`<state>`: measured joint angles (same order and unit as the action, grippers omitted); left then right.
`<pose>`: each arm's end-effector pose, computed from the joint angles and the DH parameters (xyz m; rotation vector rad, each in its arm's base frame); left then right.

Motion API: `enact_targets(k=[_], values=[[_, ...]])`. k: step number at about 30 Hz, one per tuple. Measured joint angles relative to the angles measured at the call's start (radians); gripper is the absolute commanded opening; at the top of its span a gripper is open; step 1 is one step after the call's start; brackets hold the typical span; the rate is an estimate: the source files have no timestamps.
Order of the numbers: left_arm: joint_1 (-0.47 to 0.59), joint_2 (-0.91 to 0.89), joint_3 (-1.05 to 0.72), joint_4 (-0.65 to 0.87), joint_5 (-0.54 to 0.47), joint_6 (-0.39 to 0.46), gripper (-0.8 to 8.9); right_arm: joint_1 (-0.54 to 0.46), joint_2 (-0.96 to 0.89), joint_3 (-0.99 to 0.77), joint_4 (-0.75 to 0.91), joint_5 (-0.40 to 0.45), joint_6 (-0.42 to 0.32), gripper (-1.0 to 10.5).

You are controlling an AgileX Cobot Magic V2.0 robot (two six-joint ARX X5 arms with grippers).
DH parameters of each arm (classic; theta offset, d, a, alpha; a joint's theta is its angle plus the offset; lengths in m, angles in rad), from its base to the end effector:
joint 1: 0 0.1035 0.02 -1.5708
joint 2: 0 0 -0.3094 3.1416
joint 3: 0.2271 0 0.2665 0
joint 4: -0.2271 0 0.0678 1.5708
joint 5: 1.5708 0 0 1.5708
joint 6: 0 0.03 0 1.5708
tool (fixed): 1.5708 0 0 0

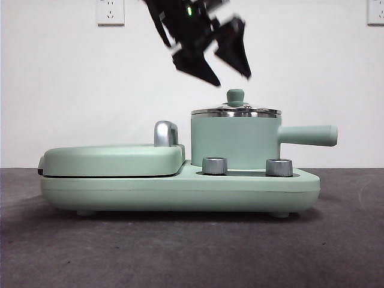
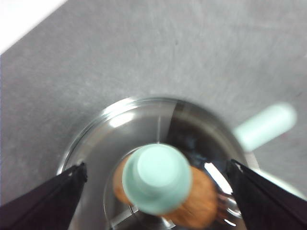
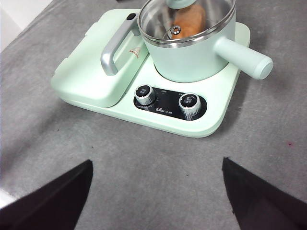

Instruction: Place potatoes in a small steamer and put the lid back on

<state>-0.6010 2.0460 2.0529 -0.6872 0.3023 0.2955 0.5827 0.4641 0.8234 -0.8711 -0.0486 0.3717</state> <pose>0.4038 -0.2877 0.3797 0.3689 0.5635 -0.9659 0.0414 0.0290 0.3416 0.2146 0.6080 0.5145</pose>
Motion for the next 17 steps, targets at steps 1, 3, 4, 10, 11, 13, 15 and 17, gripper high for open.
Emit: enact_targets(k=[1,3,4,10,11,13,15,17], values=[[0.0,-0.014,0.029,-0.066,-0.001,-0.012,4.79,0.0,0.0,0.0,0.0,0.0,0.0,4.3],[0.0,-0.051,0.054,-0.15,0.0,-0.036,4.8,0.0,0.0,0.0,0.0,-0.002,0.0,4.3],[0.0,-0.08,0.057,-0.19,0.0,-0.05,4.8,0.0,0.0,0.0,0.0,-0.003,0.0,4.3],[0.014,-0.233,0.063,-0.398,0.003,-0.087,4.79,0.0,0.0,0.0,0.0,-0.031,-0.005,4.3],[0.023,-0.257,0.063,-0.43,0.003,-0.093,4.79,0.0,0.0,0.0,0.0,-0.039,-0.006,4.3],[0.042,-0.306,0.05,-0.46,0.003,-0.106,4.79,0.0,0.0,0.0,0.0,-0.058,-0.008,4.3],[0.059,-0.371,0.007,-0.463,0.002,-0.117,4.79,0.0,0.0,0.0,0.0,-0.07,-0.008,4.3],[0.064,-0.452,-0.06,-0.464,0.001,-0.132,4.79,0.0,0.0,0.0,0.0,-0.082,-0.008,4.3]])
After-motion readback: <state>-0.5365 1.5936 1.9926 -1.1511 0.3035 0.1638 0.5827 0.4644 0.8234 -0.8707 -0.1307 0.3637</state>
